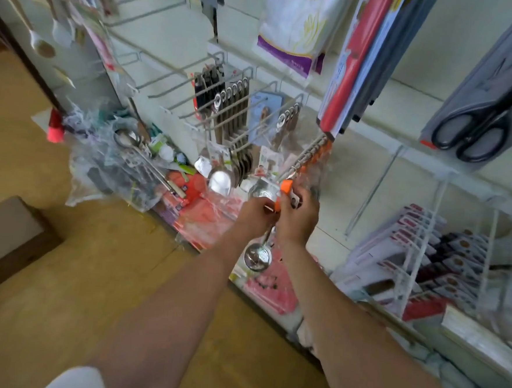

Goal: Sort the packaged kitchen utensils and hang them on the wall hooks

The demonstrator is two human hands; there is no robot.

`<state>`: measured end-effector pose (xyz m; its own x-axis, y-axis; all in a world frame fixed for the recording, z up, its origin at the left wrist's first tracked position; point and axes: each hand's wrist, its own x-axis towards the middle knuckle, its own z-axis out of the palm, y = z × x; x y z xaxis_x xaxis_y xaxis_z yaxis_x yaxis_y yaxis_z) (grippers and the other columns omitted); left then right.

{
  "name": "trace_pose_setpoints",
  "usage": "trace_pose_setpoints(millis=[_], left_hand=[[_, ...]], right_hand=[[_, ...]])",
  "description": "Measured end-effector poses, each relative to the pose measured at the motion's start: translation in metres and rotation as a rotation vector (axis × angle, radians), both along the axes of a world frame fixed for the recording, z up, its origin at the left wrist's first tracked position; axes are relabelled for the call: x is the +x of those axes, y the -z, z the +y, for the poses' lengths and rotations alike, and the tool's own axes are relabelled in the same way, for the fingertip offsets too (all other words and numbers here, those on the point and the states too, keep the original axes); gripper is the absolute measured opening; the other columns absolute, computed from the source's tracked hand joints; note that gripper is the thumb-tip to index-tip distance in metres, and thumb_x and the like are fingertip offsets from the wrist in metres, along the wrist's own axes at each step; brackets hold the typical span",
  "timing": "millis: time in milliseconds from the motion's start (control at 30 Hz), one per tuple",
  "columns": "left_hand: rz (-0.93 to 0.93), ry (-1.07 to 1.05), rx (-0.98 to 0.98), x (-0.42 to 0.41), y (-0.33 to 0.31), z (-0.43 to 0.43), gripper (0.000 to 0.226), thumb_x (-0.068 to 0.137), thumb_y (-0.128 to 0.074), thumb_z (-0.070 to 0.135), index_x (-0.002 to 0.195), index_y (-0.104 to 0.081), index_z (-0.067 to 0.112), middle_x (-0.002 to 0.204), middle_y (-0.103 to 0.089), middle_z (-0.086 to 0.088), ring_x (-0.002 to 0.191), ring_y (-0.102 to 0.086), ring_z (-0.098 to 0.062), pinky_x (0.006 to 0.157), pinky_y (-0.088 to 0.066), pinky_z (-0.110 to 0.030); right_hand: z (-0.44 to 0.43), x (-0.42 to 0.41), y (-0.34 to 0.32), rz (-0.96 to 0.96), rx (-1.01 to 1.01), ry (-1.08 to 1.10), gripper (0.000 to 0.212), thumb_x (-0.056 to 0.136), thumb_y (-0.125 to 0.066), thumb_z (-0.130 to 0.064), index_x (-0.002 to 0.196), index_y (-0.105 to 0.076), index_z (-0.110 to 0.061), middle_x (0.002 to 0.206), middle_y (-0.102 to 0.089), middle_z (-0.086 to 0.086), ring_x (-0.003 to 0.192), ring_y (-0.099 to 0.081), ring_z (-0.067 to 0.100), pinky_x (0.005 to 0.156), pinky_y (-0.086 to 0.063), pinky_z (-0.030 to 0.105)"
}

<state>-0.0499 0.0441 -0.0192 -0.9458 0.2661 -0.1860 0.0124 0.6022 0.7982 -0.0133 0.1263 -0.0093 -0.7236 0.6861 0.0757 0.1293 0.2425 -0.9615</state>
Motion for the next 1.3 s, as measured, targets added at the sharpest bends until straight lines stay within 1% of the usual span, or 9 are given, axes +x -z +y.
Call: trace_pose_setpoints(millis=[133, 233, 367, 500, 633, 833, 967, 1067, 1300], left_hand=[[-0.052, -0.022, 0.057, 0.005, 0.006, 0.001, 0.015, 0.085, -0.069, 0.013, 0.098, -0.072, 0.007, 0.086, -0.073, -0.015, 0.070, -0.063, -0.018, 0.061, -0.043, -0.023], [-0.108, -0.040, 0.118, 0.005, 0.006, 0.001, 0.008, 0.084, -0.070, 0.010, 0.090, -0.067, 0.013, 0.078, -0.070, -0.013, 0.059, -0.058, -0.015, 0.064, -0.050, -0.030], [-0.152, -0.061, 0.197, 0.006, 0.011, 0.000, 0.024, 0.082, -0.072, 0.004, 0.070, -0.058, 0.020, 0.063, -0.060, -0.004, 0.061, -0.055, -0.022, 0.071, -0.054, -0.046], [-0.241, -0.079, 0.318, 0.007, 0.015, 0.000, 0.024, 0.083, -0.070, 0.001, 0.066, -0.057, 0.012, 0.054, -0.057, 0.000, 0.054, -0.054, -0.016, 0.066, -0.053, -0.041], [-0.283, -0.095, 0.360, 0.009, 0.017, 0.002, 0.013, 0.086, -0.068, 0.003, 0.076, -0.060, 0.003, 0.064, -0.053, -0.006, 0.059, -0.052, -0.017, 0.064, -0.052, -0.034], [-0.304, -0.089, 0.393, 0.010, 0.018, 0.003, 0.015, 0.091, -0.062, 0.003, 0.079, -0.053, 0.003, 0.069, -0.055, -0.008, 0.061, -0.058, -0.014, 0.052, -0.051, -0.020], [-0.320, -0.099, 0.411, 0.012, 0.018, 0.005, 0.019, 0.091, -0.060, 0.000, 0.074, -0.052, 0.004, 0.063, -0.054, -0.004, 0.057, -0.057, -0.011, 0.051, -0.051, -0.021], [-0.319, -0.107, 0.411, 0.012, 0.019, 0.005, 0.030, 0.090, -0.060, -0.002, 0.065, -0.051, 0.011, 0.054, -0.052, 0.002, 0.048, -0.053, -0.007, 0.048, -0.047, -0.021], [-0.323, -0.100, 0.418, 0.012, 0.019, 0.003, 0.026, 0.091, -0.060, -0.001, 0.068, -0.056, 0.011, 0.054, -0.055, 0.003, 0.046, -0.055, -0.005, 0.049, -0.049, -0.021]], right_hand=[[0.001, 0.001, 0.004, -0.020, -0.058, 0.051, 0.035, 0.083, -0.077, -0.025, 0.106, -0.057, -0.008, 0.100, -0.064, 0.005, 0.082, -0.060, 0.018, 0.068, -0.048, 0.018], [0.004, 0.003, 0.002, -0.030, -0.053, 0.046, 0.038, 0.082, -0.077, -0.023, 0.110, -0.057, -0.006, 0.100, -0.056, -0.001, 0.079, -0.055, 0.011, 0.065, -0.042, 0.005], [0.008, 0.003, 0.007, -0.027, -0.015, -0.018, 0.033, 0.083, -0.076, -0.024, 0.112, -0.063, -0.011, 0.105, -0.057, -0.002, 0.089, -0.057, 0.013, 0.072, -0.047, 0.023], [0.011, 0.000, 0.012, -0.019, -0.050, -0.071, 0.031, 0.085, -0.073, -0.028, 0.114, -0.068, -0.020, 0.111, -0.066, -0.001, 0.099, -0.063, 0.014, 0.077, -0.048, 0.020], [0.014, -0.001, 0.012, -0.002, -0.124, -0.104, 0.027, 0.086, -0.072, -0.022, 0.113, -0.069, -0.018, 0.105, -0.071, -0.001, 0.096, -0.066, 0.011, 0.076, -0.049, 0.015], [0.015, -0.003, 0.015, -0.018, -0.062, -0.093, 0.018, 0.088, -0.070, -0.020, 0.104, -0.068, -0.011, 0.100, -0.071, 0.003, 0.084, -0.063, 0.010, 0.062, -0.041, 0.004], [0.015, -0.003, 0.015, -0.005, -0.070, -0.092, 0.018, 0.088, -0.071, -0.020, 0.105, -0.068, -0.013, 0.099, -0.070, 0.000, 0.086, -0.064, 0.011, 0.069, -0.049, 0.016], [0.014, -0.002, 0.014, -0.001, -0.069, -0.092, 0.023, 0.088, -0.071, -0.019, 0.110, -0.068, -0.013, 0.103, -0.070, 0.000, 0.089, -0.063, 0.010, 0.067, -0.042, 0.001], [0.011, -0.001, 0.012, 0.000, -0.025, -0.064, 0.024, 0.088, -0.071, -0.020, 0.109, -0.067, -0.010, 0.105, -0.066, 0.002, 0.089, -0.060, 0.012, 0.064, -0.038, -0.002]])
